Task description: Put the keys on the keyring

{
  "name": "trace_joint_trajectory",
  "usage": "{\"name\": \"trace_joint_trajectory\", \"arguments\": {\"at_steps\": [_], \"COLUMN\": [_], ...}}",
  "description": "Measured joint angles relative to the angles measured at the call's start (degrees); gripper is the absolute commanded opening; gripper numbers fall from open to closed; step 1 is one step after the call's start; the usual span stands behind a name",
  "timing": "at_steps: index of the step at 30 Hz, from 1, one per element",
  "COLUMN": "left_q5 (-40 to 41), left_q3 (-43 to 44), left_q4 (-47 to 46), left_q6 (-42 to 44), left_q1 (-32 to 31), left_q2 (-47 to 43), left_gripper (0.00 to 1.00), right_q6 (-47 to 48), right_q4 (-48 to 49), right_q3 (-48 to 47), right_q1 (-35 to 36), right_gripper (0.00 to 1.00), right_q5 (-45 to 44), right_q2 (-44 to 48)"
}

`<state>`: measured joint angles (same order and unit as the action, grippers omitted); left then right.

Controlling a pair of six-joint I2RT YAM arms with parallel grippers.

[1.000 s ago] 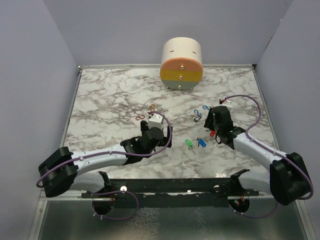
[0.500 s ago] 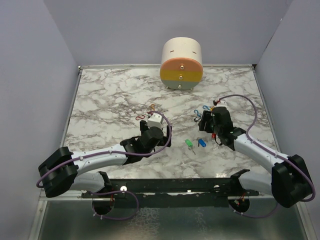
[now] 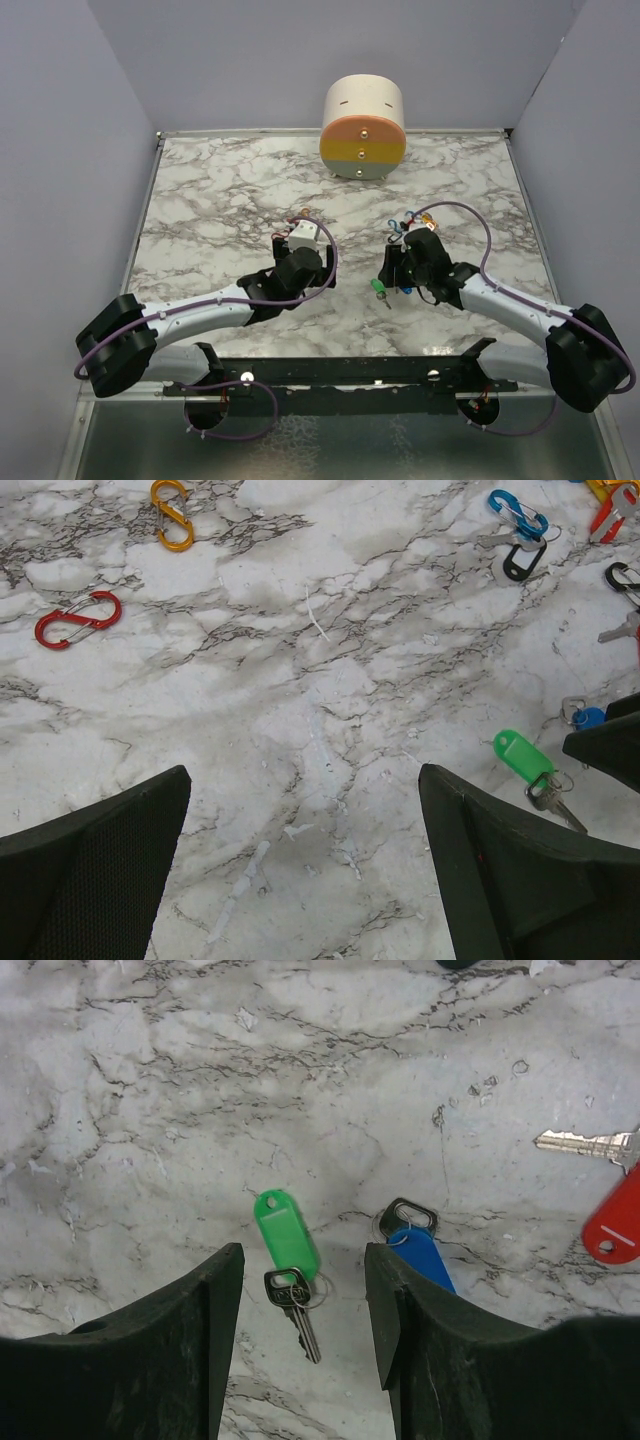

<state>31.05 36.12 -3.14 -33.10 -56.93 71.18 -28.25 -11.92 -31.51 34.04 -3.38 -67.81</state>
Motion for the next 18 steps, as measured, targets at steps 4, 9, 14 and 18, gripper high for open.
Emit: {"name": "trace_joint_trajectory", "arguments": {"at_steps": [4, 9, 14, 18], "left_q5": [0.0, -0.1, -0.2, -0.6], "left_q3": [0.0, 0.0, -0.6, -1.0], "left_q4": [0.3, 0.3, 0.2, 0.1], "left_q6": [0.0, 0.0, 0.0, 0.0], "left_q1": [0.2, 0.3, 0.6, 0.7], "left_q2": [0.0, 0.0, -0.3, -0.5], "left_gripper": [0.99, 0.99, 0.99, 0.99], "right_q6": [-0.8, -1.8, -2.6, -3.1], "right_q4": [-2.1, -4.6, -6.2, -6.8], "right_q3": [0.0, 0.0, -0.2, -0.4], "right_q1": [0.0, 0.0, 0.0, 0.0], "right_gripper": [0.52, 0.53, 0.55, 0.57], "right_q5": [-0.7, -3.0, -5.6, -6.8], "right_q2": [0.0, 0.0, -0.6, -1.6]}}
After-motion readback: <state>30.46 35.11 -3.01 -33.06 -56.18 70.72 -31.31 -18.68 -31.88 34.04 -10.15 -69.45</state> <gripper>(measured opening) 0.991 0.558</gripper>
